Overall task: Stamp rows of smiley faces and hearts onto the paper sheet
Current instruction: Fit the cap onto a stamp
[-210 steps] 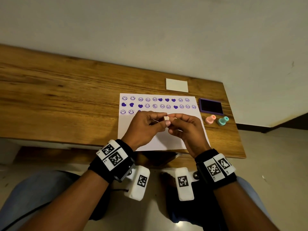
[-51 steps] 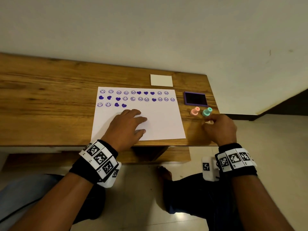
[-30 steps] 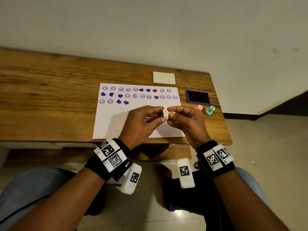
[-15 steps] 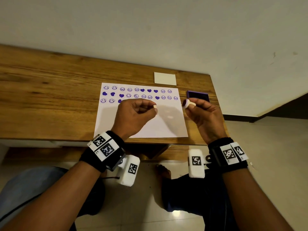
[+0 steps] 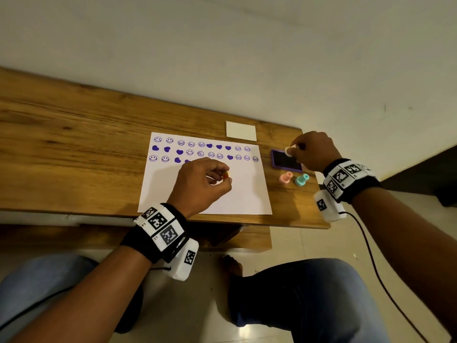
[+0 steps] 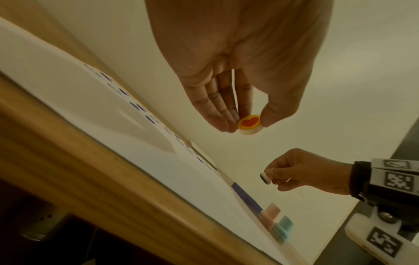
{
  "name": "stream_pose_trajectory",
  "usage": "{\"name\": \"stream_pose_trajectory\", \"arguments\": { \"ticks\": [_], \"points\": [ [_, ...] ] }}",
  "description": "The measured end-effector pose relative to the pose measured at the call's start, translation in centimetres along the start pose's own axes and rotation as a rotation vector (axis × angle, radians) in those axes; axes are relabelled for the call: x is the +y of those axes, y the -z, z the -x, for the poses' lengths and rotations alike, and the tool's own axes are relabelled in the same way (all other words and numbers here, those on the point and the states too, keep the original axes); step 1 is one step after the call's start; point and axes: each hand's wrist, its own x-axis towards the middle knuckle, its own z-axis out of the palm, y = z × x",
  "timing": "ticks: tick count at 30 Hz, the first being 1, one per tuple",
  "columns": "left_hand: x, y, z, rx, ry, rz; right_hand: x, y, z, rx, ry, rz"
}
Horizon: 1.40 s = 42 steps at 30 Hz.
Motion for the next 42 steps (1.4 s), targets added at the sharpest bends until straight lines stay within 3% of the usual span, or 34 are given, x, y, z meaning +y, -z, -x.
{"name": "stream_pose_trajectory", "arguments": {
  "ticks": [10, 26, 30, 32, 35, 37, 39, 42],
  "points": [
    [-0.3, 0.7, 0.4, -0.03, -0.056, -0.073, 0.2, -4.1, -2.0, -0.169, -0.076, 0.225],
    [-0.2, 0.4, 0.3, -0.081, -0.092, -0.144, 0.1, -3.2, -2.1, -0.161, -0.075, 0.216],
    [-0.2, 0.6, 0.0, -0.046, -0.076, -0.115, -0.1, -3.4, -2.0, -0.186, -0.069, 0.238],
    [-0.2, 0.8, -0.3, -0.026, -0.066, -0.108, -0.7, -2.5, -1.7, -0.127, -0.059, 0.22],
    [-0.5, 1.4, -0.6, -0.017, -0.051, -0.131, -2.1, 0.1, -0.2, 0.144, -0.067, -0.041],
    [-0.7, 1.8, -0.7, -0.023, -0.035, -0.167, -3.6, 1.2, 2.2, 0.235, -0.085, -0.456],
    [-1.1, 2.2, -0.7, -0.028, -0.022, -0.198, -5.9, 1.0, 5.6, 0.161, -0.113, -0.974],
    [-1.4, 2.8, -0.5, -0.052, -0.018, -0.268, -9.0, -1.4, 10.2, -0.064, -0.172, -1.606]
  ]
}}
